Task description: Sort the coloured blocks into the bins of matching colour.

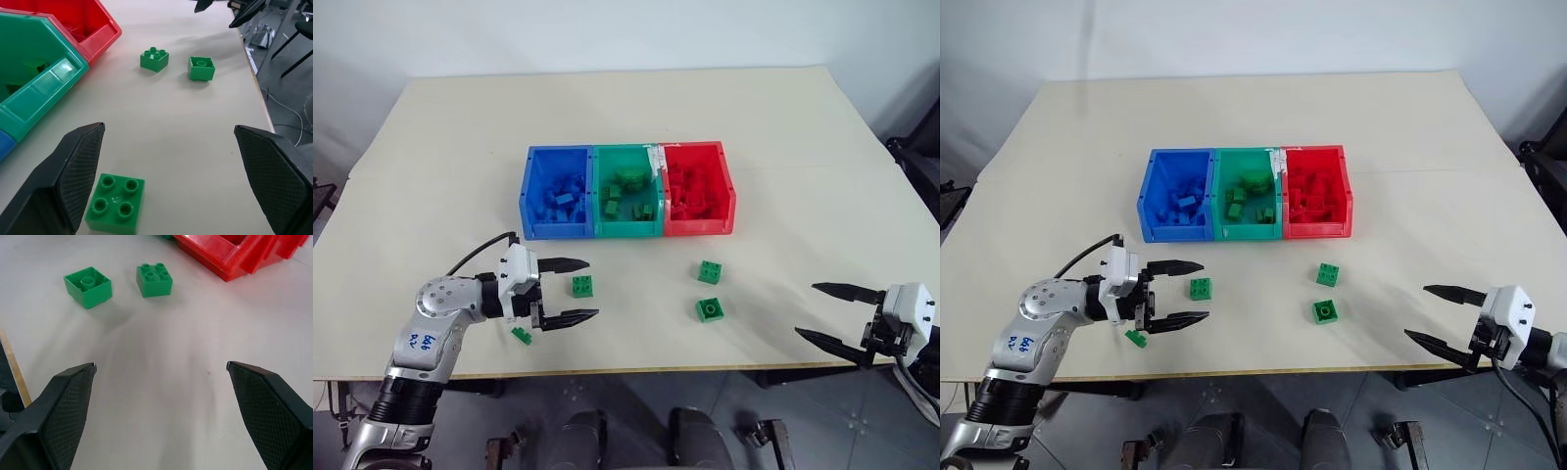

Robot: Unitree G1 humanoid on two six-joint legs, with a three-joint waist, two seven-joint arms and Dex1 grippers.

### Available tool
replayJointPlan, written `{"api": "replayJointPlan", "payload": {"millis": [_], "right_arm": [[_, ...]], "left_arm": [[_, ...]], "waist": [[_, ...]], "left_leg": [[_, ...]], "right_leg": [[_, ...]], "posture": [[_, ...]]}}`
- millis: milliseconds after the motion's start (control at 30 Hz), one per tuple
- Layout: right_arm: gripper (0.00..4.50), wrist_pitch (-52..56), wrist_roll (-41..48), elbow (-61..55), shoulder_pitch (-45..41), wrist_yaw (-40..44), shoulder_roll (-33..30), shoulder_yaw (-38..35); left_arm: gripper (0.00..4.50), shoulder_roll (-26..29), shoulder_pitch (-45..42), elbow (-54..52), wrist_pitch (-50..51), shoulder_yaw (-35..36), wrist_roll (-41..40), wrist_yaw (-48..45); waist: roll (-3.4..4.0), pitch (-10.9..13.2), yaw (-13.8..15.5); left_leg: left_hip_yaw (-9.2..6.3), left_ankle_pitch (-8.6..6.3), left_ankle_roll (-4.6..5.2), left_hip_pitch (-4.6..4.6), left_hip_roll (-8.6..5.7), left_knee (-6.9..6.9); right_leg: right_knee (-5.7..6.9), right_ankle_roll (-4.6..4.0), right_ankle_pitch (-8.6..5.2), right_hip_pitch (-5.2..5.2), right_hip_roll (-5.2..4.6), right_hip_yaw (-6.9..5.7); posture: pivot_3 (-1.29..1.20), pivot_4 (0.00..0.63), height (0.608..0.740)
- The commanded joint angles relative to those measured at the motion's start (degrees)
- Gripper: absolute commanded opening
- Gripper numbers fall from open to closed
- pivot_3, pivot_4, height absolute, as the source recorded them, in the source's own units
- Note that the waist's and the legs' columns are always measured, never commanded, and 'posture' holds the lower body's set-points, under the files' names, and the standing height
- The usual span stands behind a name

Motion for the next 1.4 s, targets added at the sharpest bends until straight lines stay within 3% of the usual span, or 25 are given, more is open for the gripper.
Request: {"api": "replayJointPlan", "payload": {"millis": [33,367,733,833,1067,1267,1400], "right_arm": [[4.47,2.45,1.60,-5.22,-2.77,0.67,-0.07,4.25],[4.47,7.98,-2.66,-3.82,-21.44,5.90,2.71,23.46],[4.47,4.97,-8.63,2.27,-24.31,9.40,1.71,30.74],[3.90,3.50,-9.68,3.66,-24.45,8.59,1.87,30.44],[1.46,4.16,-6.62,1.54,-24.83,7.97,3.55,28.73],[1.47,19.54,1.15,-3.74,-33.16,-1.92,10.08,26.04],[1.47,25.79,-0.86,-0.70,-43.53,-13.63,17.25,25.76]], "left_arm": [[4.50,0.34,1.09,0.25,-2.82,2.35,-0.20,-0.59],[4.50,4.28,11.80,-5.07,-1.37,11.20,-3.20,0.64],[4.50,4.37,19.83,-12.59,1.29,15.40,-5.45,3.14],[4.50,4.26,20.14,-12.89,1.26,15.50,-5.55,3.32],[4.50,2.70,20.35,-13.75,0.92,15.38,-6.28,3.65],[4.50,1.97,22.31,-15.78,2.26,17.51,-7.99,6.07],[4.50,0.18,24.22,-16.24,2.62,20.84,-8.09,11.40]], "waist": [[0.00,0.00,0.14],[0.00,0.00,0.24],[0.00,0.00,1.33],[0.00,0.00,1.31],[0.00,0.00,1.17],[0.00,0.00,0.15],[0.01,0.01,-0.27]], "left_leg": [[-0.04,0.00,0.00,-0.01,0.07,0.00],[-0.26,-0.02,-0.02,-0.04,0.27,0.04],[-0.41,-0.10,0.02,-0.14,0.21,0.05],[-0.39,-0.11,0.01,-0.14,0.23,0.06],[-0.37,-0.11,0.01,-0.13,0.24,0.05],[-0.38,-0.13,-0.04,-0.13,0.31,0.04],[-0.38,-0.21,-0.18,-0.11,0.54,0.03]], "right_leg": [[0.00,0.00,0.00,-0.03,0.00,0.02],[-0.10,0.02,0.01,-0.08,-0.01,0.06],[-0.11,0.01,0.01,-0.10,-0.03,-0.01],[-0.11,0.01,0.01,-0.10,-0.02,-0.01],[-0.11,0.01,0.02,-0.10,-0.01,-0.01],[-0.10,0.00,0.01,-0.12,0.03,0.00],[-0.04,-0.12,0.04,-0.17,0.29,0.04]], "posture": [[0.00,0.150,0.740],[0.00,0.150,0.740],[0.00,0.150,0.740],[0.00,0.150,0.740],[0.00,0.150,0.740],[0.00,0.150,0.740],[0.00,0.150,0.740]]}}
